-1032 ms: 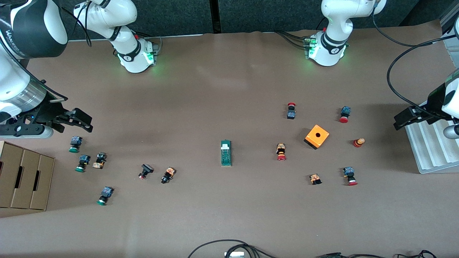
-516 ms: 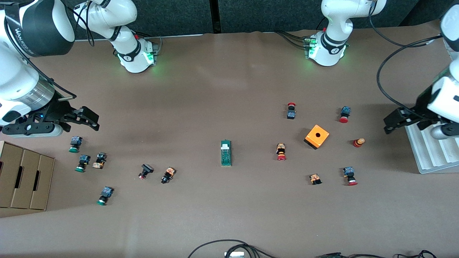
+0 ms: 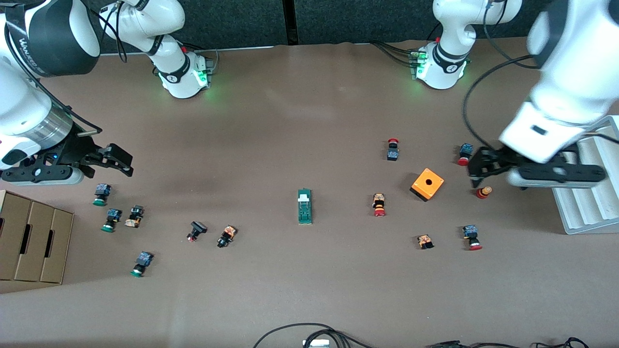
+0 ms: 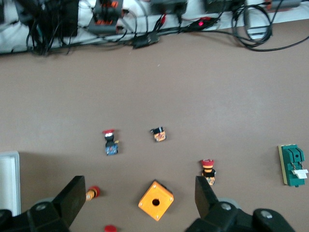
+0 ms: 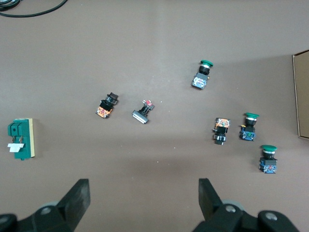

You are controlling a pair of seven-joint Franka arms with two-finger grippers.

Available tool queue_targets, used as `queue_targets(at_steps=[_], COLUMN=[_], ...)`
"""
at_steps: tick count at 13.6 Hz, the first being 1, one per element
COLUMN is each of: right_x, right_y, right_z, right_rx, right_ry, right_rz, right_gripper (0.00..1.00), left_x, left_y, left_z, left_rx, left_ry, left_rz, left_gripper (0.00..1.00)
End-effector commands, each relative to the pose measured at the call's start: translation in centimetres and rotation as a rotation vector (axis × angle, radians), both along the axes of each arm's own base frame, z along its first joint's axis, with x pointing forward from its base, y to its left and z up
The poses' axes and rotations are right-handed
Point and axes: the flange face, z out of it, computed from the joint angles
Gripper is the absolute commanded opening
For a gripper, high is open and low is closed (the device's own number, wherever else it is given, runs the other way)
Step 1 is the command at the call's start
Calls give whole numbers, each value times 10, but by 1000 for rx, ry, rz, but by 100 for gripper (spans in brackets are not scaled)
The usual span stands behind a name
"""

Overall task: Close load switch with both arms
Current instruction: 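Move the left gripper over the green load switch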

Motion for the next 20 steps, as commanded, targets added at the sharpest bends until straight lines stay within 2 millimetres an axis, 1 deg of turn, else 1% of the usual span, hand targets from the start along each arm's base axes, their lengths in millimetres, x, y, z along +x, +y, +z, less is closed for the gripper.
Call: queue_targets(at_steps=[1,2,3,5,6,7,8,11,12,15,16,18,20], right_x=[1,1,1,1,1,1,1,1,1,1,1,1,2], right_y=[-2,-4,-4,-4,-4,-2,-2,-4,-4,-4,-4,-5,-5], right_z=[0,0,0,0,0,0,1,1,1,1,1,1,0], right_rx=[-15,-16,-15,-16,-16,-15,-15,-15,-15,-15,-15,-15,-16], right_ry=[1,1,1,1,1,1,0,0,0,0,0,0,1], right_rz=[-12,-14,-15,-14,-14,-12,-12,-14,-14,-14,-14,-15,-15], right_gripper=[100,100,100,100,100,100,100,100,100,100,100,100,100], left_x=[11,9,5,6,7,5,2,-10,-13,-26,-32,-48,-71], left_y=[-4,-11,-22,-29,-35,-47,-63,-111,-122,-152,-168,-189,-216], left_z=[-21,-23,-24,-30,-33,-39,-45,-71,-76,-85,-92,-109,-126], left_rx=[5,-36,-60,-75,-110,-139,-152,-212,-232,-191,-187,-199,-202], left_ry=[-5,14,24,30,29,30,13,-77,-101,-147,-160,-211,-257], left_rz=[-14,-11,-24,-32,-34,-44,-51,14,41,60,61,73,89], left_gripper=[100,100,100,100,100,100,100,100,100,100,100,100,100])
